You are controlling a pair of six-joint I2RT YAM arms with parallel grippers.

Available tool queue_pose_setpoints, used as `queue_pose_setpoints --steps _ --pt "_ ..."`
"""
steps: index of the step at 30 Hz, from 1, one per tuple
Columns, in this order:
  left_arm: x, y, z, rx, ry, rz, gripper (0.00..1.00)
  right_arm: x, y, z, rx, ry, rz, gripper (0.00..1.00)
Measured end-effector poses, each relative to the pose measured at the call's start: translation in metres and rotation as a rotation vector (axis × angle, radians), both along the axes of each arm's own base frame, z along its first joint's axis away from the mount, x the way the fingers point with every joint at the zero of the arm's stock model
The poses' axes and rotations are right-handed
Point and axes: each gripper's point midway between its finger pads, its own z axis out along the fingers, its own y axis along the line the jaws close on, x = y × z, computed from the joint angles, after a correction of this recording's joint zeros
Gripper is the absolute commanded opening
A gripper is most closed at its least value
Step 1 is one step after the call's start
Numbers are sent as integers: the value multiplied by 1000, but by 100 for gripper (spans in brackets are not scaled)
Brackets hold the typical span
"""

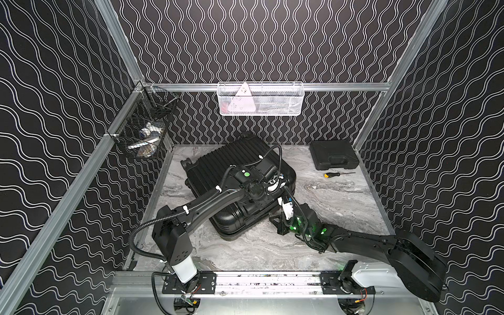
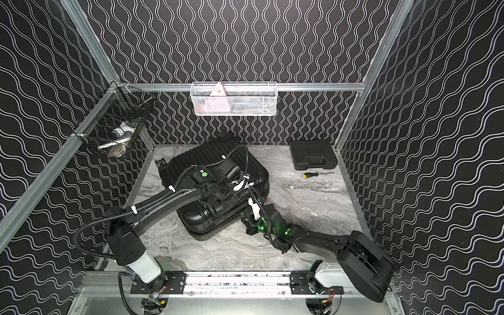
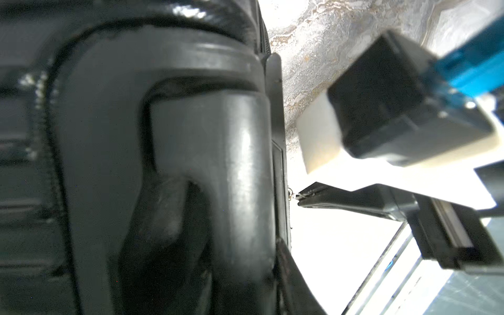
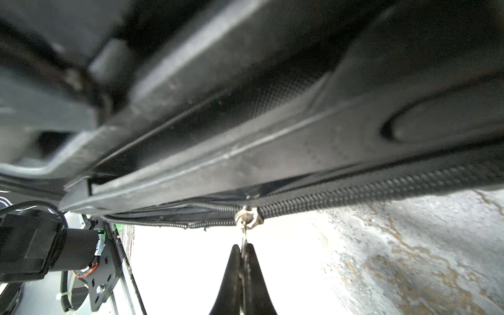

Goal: Close the suitcase zippers
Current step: Zip the zipper on the suitcase.

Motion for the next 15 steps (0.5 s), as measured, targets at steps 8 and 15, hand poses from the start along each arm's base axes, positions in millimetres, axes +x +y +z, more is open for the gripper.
queue_pose_setpoints --steps 8,15 --pt "1 -1 -2 -16 -2 23 14 -9 11 -2 -25 -65 37 0" --pt "5 -3 0 7 24 42 12 -17 28 -3 -42 -98 84 0"
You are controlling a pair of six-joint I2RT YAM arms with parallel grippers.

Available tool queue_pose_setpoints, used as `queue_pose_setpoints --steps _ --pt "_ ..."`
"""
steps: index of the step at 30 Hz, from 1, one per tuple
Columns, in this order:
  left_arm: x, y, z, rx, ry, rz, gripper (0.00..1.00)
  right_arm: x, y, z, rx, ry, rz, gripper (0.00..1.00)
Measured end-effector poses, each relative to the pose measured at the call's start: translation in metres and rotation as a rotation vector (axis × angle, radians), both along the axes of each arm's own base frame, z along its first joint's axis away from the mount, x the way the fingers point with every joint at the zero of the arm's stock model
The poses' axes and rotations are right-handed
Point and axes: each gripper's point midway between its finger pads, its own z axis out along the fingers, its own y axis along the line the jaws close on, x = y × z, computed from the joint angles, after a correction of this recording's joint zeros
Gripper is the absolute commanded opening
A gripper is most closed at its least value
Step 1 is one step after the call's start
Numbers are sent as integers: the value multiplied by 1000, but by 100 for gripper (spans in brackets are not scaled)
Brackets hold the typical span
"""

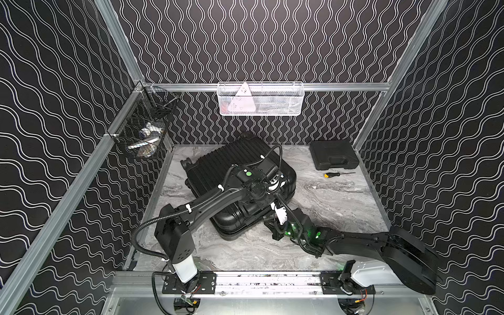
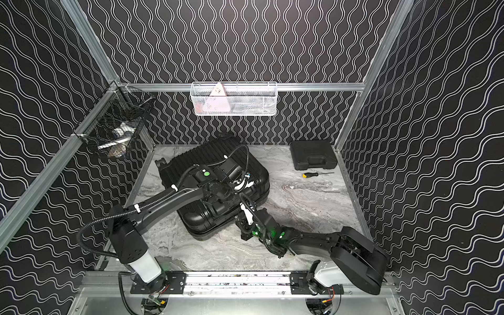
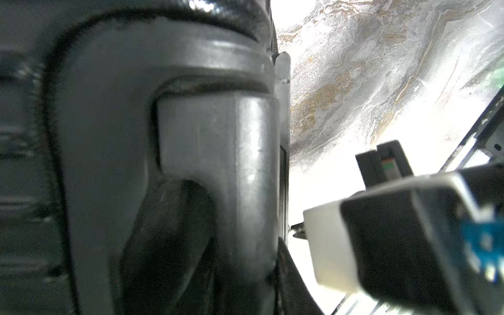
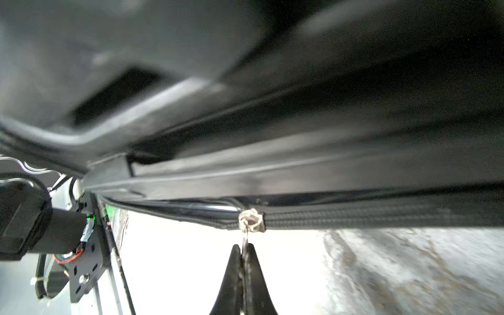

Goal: Close the suitcase zippers
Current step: Zip the zipper on the suitcase.

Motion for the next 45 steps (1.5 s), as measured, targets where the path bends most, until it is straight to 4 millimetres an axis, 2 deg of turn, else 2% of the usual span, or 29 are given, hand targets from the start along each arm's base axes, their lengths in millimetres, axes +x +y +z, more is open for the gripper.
queue_pose_setpoints --steps 9,17,29,37,45 --pt "10 -9 12 -14 3 31 10 -16 16 4 3 -22 74 0" --pt "22 -21 13 -47 -8 70 7 -32 28 7 -12 -31 159 0" --pt "49 -39 19 -102 -58 142 5 -58 53 8 -23 -29 289 0" --pt "53 -39 15 -91 -61 163 0 -58 60 7 -46 -41 283 0" --pt "58 -36 8 -62 -71 178 0 -55 66 4 -76 -53 260 0"
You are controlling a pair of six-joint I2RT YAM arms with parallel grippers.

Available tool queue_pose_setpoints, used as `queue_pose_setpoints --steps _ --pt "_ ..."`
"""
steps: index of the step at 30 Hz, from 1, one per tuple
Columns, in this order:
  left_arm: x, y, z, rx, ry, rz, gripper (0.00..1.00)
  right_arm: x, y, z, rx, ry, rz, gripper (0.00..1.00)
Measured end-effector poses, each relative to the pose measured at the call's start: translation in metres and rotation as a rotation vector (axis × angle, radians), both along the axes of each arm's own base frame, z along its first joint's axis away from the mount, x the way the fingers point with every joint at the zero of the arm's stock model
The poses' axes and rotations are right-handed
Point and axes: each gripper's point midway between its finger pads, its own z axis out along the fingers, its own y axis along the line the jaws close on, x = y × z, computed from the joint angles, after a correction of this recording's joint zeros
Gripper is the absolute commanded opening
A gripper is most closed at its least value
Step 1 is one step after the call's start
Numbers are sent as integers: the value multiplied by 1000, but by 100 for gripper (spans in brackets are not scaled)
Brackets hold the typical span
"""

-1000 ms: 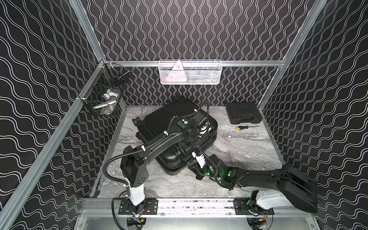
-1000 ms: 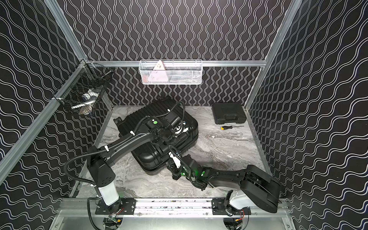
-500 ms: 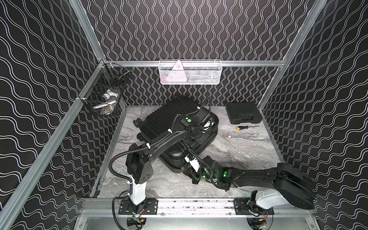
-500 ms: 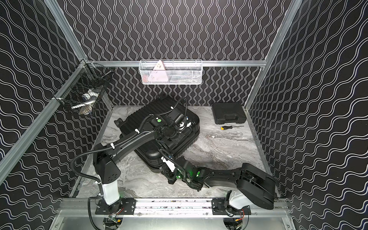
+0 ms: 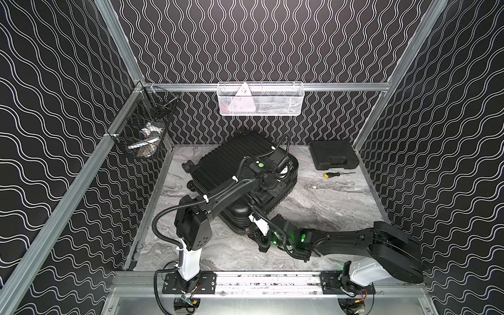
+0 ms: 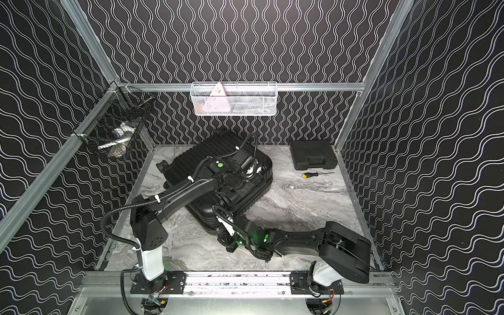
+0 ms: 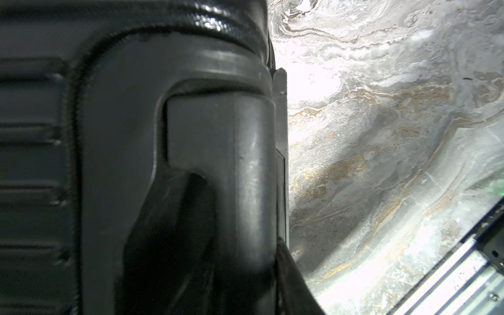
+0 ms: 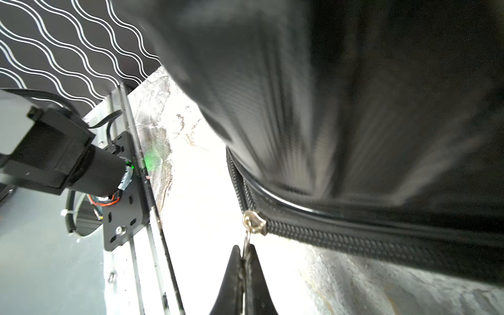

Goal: Close the suitcase zippers
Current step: Zip the zipper on the suitcase.

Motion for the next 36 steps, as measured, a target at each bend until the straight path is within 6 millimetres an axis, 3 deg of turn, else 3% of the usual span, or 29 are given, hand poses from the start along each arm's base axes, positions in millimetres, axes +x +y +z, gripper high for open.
queue_pose_setpoints --steps 36 --pt "1 9 -4 63 18 29 0 3 32 1 -65 -89 -18 0"
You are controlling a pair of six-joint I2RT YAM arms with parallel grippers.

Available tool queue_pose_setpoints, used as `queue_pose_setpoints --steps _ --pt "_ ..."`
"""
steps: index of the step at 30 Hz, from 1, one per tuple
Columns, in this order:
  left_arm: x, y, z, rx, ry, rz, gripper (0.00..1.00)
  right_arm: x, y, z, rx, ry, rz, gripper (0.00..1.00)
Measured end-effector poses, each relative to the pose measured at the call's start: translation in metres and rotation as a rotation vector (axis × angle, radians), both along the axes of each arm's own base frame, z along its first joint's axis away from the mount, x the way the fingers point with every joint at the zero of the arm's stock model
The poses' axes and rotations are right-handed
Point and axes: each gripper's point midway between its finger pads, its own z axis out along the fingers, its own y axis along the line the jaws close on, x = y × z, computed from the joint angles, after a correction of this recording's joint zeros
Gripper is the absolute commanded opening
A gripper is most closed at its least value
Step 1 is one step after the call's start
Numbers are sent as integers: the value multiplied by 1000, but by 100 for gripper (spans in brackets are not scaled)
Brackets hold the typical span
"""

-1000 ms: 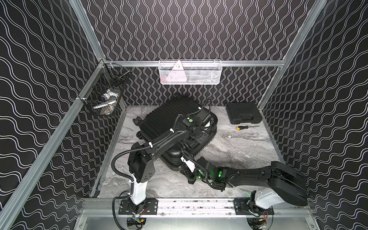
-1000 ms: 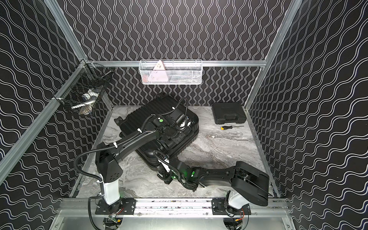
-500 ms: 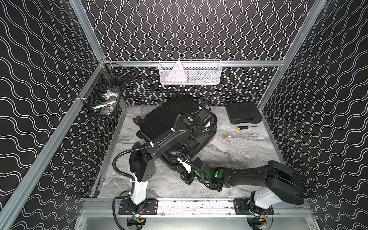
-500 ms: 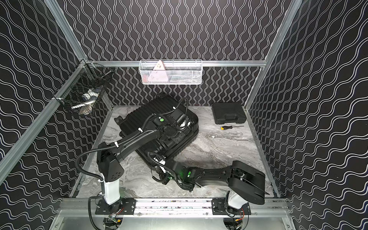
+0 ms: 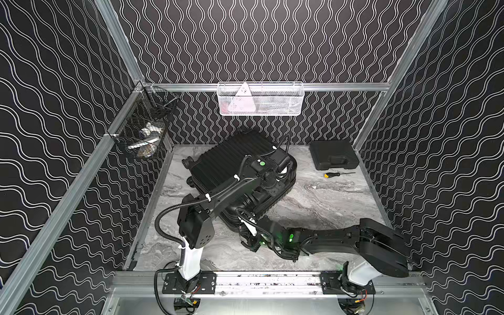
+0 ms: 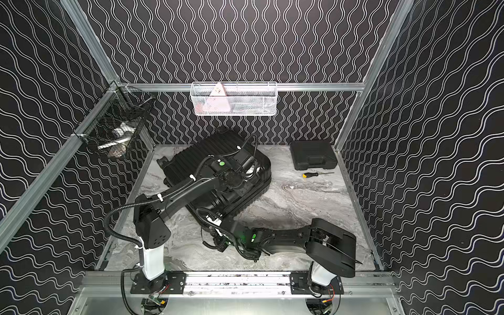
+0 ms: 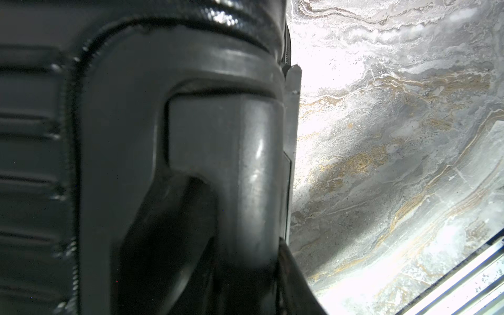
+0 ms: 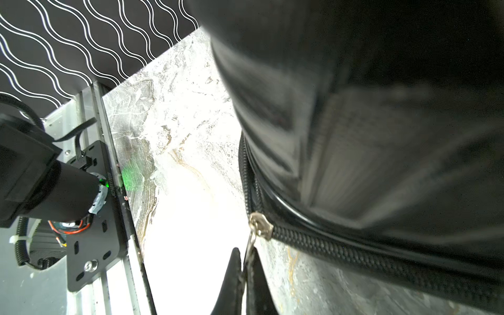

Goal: Close the suitcase zippers
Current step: Zip the zipper on the suitcase, then place the suitcase at the center of the board.

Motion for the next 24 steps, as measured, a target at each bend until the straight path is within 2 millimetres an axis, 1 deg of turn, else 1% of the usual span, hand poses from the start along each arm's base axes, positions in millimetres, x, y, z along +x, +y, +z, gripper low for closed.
queue_pose_setpoints --steps 1,2,3,4,5,6,7,8,10,11,13,15,17,19,21,24 --pt "0 0 2 -4 -3 0 9 0 -2 0 2 1 -2 0" --pt "0 -1 4 -12 -6 0 25 -1 -6 -1 3 4 -9 0" --pt "0 -3 6 -23 -9 2 36 -2 -9 -1 5 9 -15 0" --pt "1 -4 8 -36 -17 1 49 -3 -14 -1 8 13 -22 0" --pt "6 -9 13 -63 -48 1 60 -3 -20 -1 14 20 -31 0" --pt "18 -18 24 -113 -110 3 66 -6 -24 -1 29 36 -25 0" --pt "20 -27 33 -166 -129 -10 72 -7 -30 -2 43 51 -22 0" --pt "20 -28 41 -180 -155 -20 77 -5 -39 -2 56 75 -33 0" --pt "28 -30 69 -225 -243 -39 83 1 -55 -6 65 111 -53 0" --pt "30 -27 84 -245 -284 -40 84 4 -63 -7 75 134 -69 0" --pt "30 -18 102 -248 -336 -47 86 9 -77 -5 94 159 -88 0" --pt "26 -11 112 -250 -357 -66 86 15 -90 -5 101 173 -119 0" --pt "24 -3 116 -243 -369 -76 86 21 -102 -5 106 184 -149 0" --pt "25 5 116 -225 -378 -82 86 26 -112 -5 105 195 -179 0" --pt "24 11 113 -198 -374 -92 86 28 -117 -5 105 205 -190 0" --pt "17 12 104 -172 -343 -126 86 27 -118 -6 102 219 -184 0"
